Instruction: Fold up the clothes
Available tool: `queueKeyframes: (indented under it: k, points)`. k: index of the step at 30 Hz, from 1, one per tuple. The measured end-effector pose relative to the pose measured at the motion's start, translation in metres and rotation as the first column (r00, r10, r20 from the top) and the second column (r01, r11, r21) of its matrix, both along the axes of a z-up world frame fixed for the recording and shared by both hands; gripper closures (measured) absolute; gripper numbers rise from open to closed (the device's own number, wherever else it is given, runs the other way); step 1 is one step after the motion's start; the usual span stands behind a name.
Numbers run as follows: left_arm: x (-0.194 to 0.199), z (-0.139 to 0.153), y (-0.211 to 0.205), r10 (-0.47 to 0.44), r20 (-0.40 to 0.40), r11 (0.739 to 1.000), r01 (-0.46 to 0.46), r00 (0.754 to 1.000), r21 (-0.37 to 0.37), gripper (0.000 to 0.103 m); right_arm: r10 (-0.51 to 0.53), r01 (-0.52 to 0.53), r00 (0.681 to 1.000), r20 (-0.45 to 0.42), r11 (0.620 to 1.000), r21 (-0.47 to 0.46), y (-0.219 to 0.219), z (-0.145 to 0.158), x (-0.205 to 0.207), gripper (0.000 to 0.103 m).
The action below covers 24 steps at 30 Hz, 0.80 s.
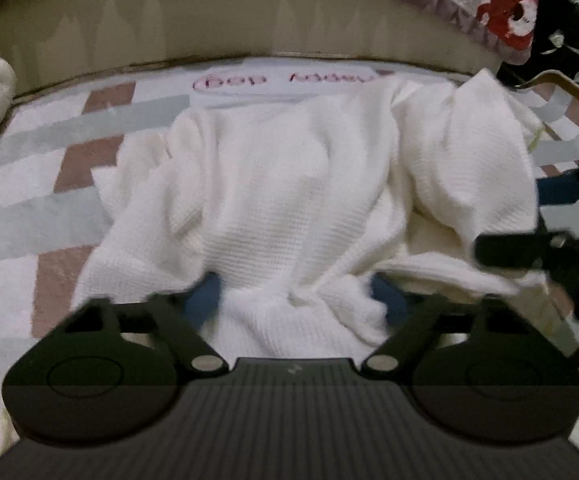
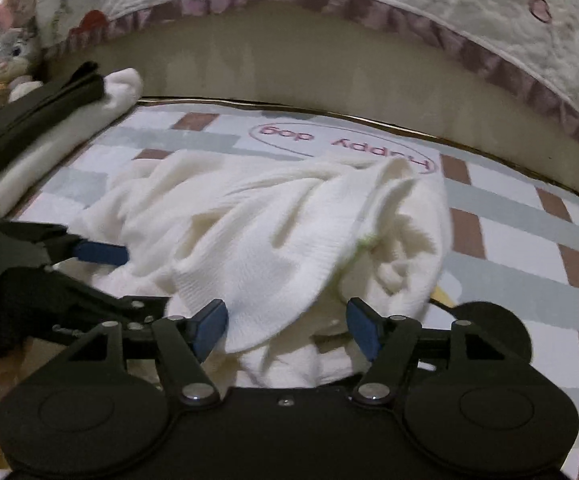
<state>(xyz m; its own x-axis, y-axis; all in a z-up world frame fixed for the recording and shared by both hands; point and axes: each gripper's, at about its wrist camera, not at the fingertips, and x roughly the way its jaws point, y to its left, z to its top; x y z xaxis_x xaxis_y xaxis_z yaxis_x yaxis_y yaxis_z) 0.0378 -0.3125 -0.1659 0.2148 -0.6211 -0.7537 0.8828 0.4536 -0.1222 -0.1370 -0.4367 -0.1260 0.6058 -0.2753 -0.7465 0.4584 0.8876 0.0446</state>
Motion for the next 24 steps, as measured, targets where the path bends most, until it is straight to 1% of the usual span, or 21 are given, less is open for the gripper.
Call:
queueKeyframes:
  k: [1,2,3,4,6,8,9,10,11,12,13,15,16,17,18,19,20,21,22,23,24]
  points:
    - [-0.001,0.005,0.004,-0.007,0.006,1.0,0.007,1.0,-0.01,0.077,0.017,-0.017,1.0,0.011,1.0,0.013,0.003,0.001,0.0,0.026]
    - [0.0,0.009,0.006,-0.006,0.009,1.0,0.006,1.0,-0.022,0.082,0.033,-0.033,0.999,0.018,0.999,0.027,0.005,0.001,0.001,0.022]
    - [0.002,0.011,0.007,0.012,0.02,0.999,-0.011,1.0,-0.033,0.083,0.041,-0.042,0.999,0.014,0.999,0.034,0.007,-0.001,0.004,0.015]
    - [0.003,0.014,0.009,0.03,0.032,0.999,-0.029,0.999,-0.044,0.087,0.047,-0.047,0.999,0.006,0.998,0.038,0.007,-0.003,0.007,0.014]
    - [0.01,0.017,0.01,0.069,0.041,0.996,-0.067,0.997,-0.059,0.088,0.026,-0.025,0.999,-0.046,0.999,0.025,0.002,-0.009,0.014,0.015]
    - [0.01,0.018,0.011,0.101,0.108,0.994,-0.095,0.989,-0.06,0.088,-0.002,0.003,0.995,-0.104,1.0,0.007,-0.004,-0.015,0.022,0.026]
    - [0.01,0.018,0.011,0.116,0.143,0.992,-0.109,0.983,-0.061,0.088,-0.023,0.02,0.993,-0.117,1.0,-0.019,-0.009,-0.012,0.021,0.05]
    - [0.004,0.019,0.009,0.126,0.25,0.992,-0.115,0.96,-0.056,0.088,-0.046,0.039,0.991,-0.122,0.998,-0.054,-0.015,-0.006,0.017,0.073]
    - [-0.003,0.021,0.007,0.133,0.358,0.991,-0.122,0.924,-0.052,0.089,-0.069,0.058,0.99,-0.127,0.994,-0.088,-0.021,-0.001,0.013,0.083]
    - [-0.009,0.022,0.005,0.137,0.461,0.99,-0.129,0.877,-0.049,0.091,-0.092,0.076,0.987,-0.131,0.99,-0.123,-0.027,0.005,0.009,0.088]
    - [-0.016,0.024,0.003,0.139,0.559,0.99,-0.136,0.818,-0.047,0.091,-0.115,0.094,0.984,-0.134,0.983,-0.157,-0.033,0.01,0.005,0.09]
    - [0.005,0.032,0.012,0.198,0.424,0.98,-0.179,0.884,-0.086,0.091,-0.162,0.128,0.977,-0.138,0.966,-0.225,-0.045,0.021,-0.002,0.091]
    - [0.017,0.033,0.018,0.233,0.358,0.972,-0.211,0.904,-0.101,0.091,-0.185,0.145,0.973,-0.138,0.955,-0.259,-0.051,0.026,-0.006,0.091]
    - [0.026,0.036,0.022,0.247,0.302,0.969,-0.229,0.921,-0.096,0.091,-0.208,0.161,0.968,-0.138,0.942,-0.293,-0.057,0.032,-0.01,0.092]
    - [0.036,0.039,0.026,0.24,0.229,0.97,-0.226,0.943,-0.089,0.091,-0.232,0.177,0.963,-0.137,0.929,-0.326,-0.063,0.037,-0.014,0.092]
    - [0.043,0.041,0.032,0.239,0.147,0.969,-0.226,0.96,-0.1,0.09,-0.255,0.192,0.958,-0.135,0.913,-0.359,-0.069,0.043,-0.018,0.092]
    - [0.05,0.043,0.037,0.235,0.064,0.967,-0.227,0.97,-0.113,0.087,-0.277,0.207,0.952,-0.132,0.897,-0.391,-0.075,0.048,-0.021,0.092]
    - [0.055,0.045,0.042,0.226,-0.023,0.965,-0.227,0.974,-0.13,0.087,-0.302,0.225,0.945,-0.128,0.881,-0.415,-0.082,0.051,-0.025,0.092]
    - [0.056,0.047,0.046,0.208,-0.089,0.964,-0.219,0.974,-0.148,0.085,-0.328,0.245,0.937,-0.124,0.866,-0.435,-0.089,0.052,-0.03,0.093]
    - [0.052,0.048,0.05,0.183,-0.121,0.968,-0.2,0.976,-0.154,0.076,-0.353,0.265,0.928,-0.119,0.85,-0.455,-0.096,0.054,-0.034,0.093]
    - [0.045,0.049,0.05,0.134,-0.133,0.976,-0.154,0.982,-0.152,0.069,-0.379,0.293,0.919,-0.106,0.838,-0.459,-0.102,0.056,-0.039,0.093]
